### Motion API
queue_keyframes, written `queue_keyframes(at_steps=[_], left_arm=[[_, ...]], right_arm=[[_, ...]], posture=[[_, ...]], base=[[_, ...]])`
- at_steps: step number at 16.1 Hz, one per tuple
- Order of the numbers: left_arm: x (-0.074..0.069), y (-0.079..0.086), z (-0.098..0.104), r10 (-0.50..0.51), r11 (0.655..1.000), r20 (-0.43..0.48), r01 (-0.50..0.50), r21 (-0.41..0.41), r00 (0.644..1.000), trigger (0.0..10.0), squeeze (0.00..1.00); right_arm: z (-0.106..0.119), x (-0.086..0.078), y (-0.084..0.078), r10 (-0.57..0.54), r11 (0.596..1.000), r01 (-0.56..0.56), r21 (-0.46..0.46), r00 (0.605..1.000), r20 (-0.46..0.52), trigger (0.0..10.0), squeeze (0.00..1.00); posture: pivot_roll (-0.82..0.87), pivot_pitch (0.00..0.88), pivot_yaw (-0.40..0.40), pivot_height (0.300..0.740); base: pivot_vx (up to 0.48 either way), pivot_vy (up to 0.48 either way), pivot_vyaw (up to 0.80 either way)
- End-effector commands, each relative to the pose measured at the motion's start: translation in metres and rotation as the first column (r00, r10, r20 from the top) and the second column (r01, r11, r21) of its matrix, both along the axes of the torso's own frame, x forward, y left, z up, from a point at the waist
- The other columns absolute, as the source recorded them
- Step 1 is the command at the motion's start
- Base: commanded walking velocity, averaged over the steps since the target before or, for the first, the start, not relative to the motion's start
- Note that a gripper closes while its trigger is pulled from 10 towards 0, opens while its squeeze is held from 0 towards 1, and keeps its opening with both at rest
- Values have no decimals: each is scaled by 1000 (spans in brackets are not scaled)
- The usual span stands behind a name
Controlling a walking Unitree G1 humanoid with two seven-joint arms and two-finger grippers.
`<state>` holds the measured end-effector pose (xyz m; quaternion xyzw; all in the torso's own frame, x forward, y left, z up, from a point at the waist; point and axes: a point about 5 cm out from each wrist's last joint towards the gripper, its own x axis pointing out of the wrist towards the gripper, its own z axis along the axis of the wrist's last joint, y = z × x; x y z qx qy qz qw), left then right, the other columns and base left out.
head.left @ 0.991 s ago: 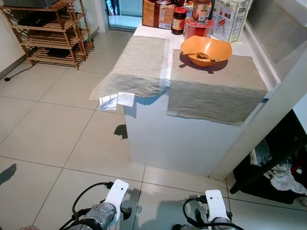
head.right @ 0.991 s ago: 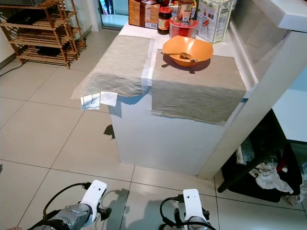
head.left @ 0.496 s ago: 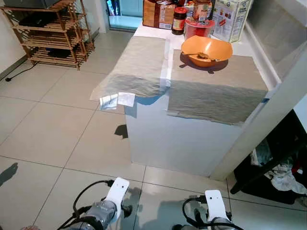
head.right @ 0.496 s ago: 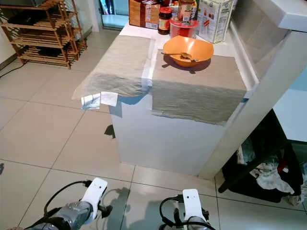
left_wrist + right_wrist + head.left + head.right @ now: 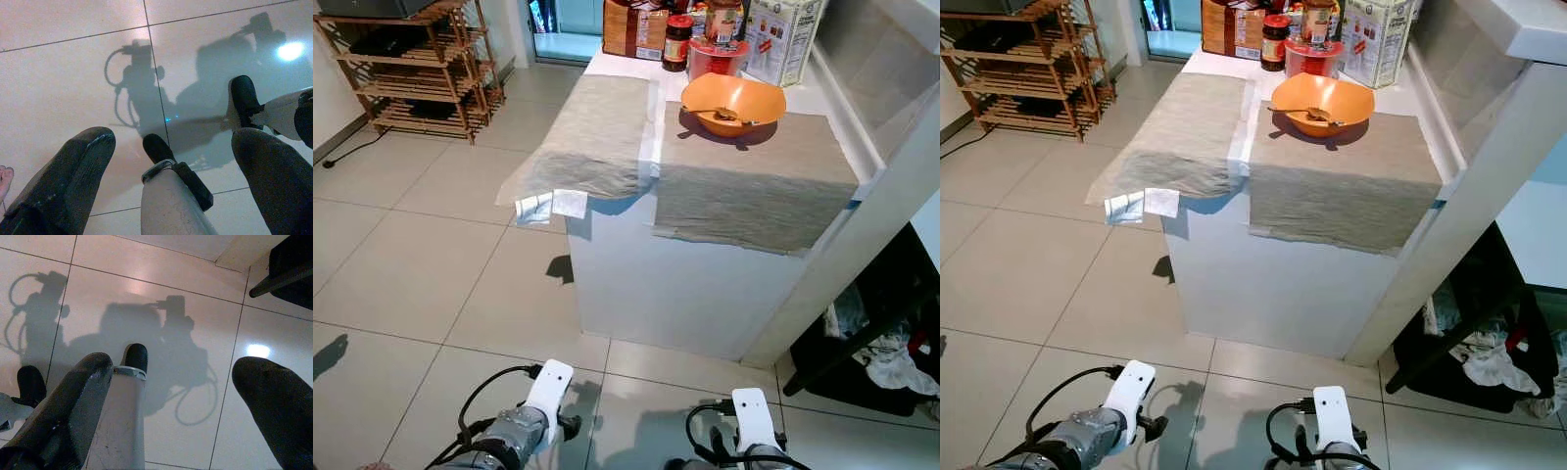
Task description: Setting the table
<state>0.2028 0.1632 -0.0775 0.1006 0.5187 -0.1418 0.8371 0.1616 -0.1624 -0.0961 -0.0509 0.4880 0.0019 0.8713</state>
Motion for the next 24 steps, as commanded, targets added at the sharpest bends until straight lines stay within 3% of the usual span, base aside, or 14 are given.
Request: queue_keyframes(at_steps=[1, 9, 18, 19, 20, 21, 24], left_arm=[[7, 0, 4, -10, 1000, 15, 10, -23, 1000, 10000, 1000], [13, -3, 7, -17, 1000, 34, 17, -16, 999, 10000, 1000], [7, -13, 3, -20, 999, 8, 20, -46, 1000, 10000, 1000], [6, -12, 3, -20, 999, 13, 20, -43, 1000, 10000, 0], [6, -12, 3, -14, 999, 15, 15, -47, 1000, 10000, 0], [5, -12, 2, -12, 999, 18, 13, -48, 1000, 0, 0], [1, -10, 0, -18, 999, 13, 19, -46, 1000, 0, 0]], right_arm=[[2, 4, -2, -30, 1000, 30, -1, 999, 10, 10000, 0], [2, 4, -1, -18, 1000, 18, -3, 1000, 8, 10000, 0], [1, 2, -2, -7, 1000, 7, -6, 1000, 3, 10000, 0], [1, 2, -2, -4, 1000, 4, -7, 1000, 2, 10000, 0], [1, 1, -3, -2, 1000, 2, -8, 1000, 1, 10000, 0], [1, 1, -3, 1, 1000, -1, -9, 1000, 0, 10000, 0], [0, 0, -4, 7, 1000, -7, -12, 1000, -2, 10000, 0]], posture=[[-73, 0, 4, 740], [-67, 0, 5, 740], [-59, 0, 2, 740], [-58, 0, -1, 740], [-58, 0, -1, 740], [-58, 0, -3, 740], [-56, 0, -6, 740]], base=[[0, 0, 0], [0, 0, 0], [0, 0, 0], [0, 0, 0], [0, 0, 0], [0, 0, 0], [0, 0, 0]])
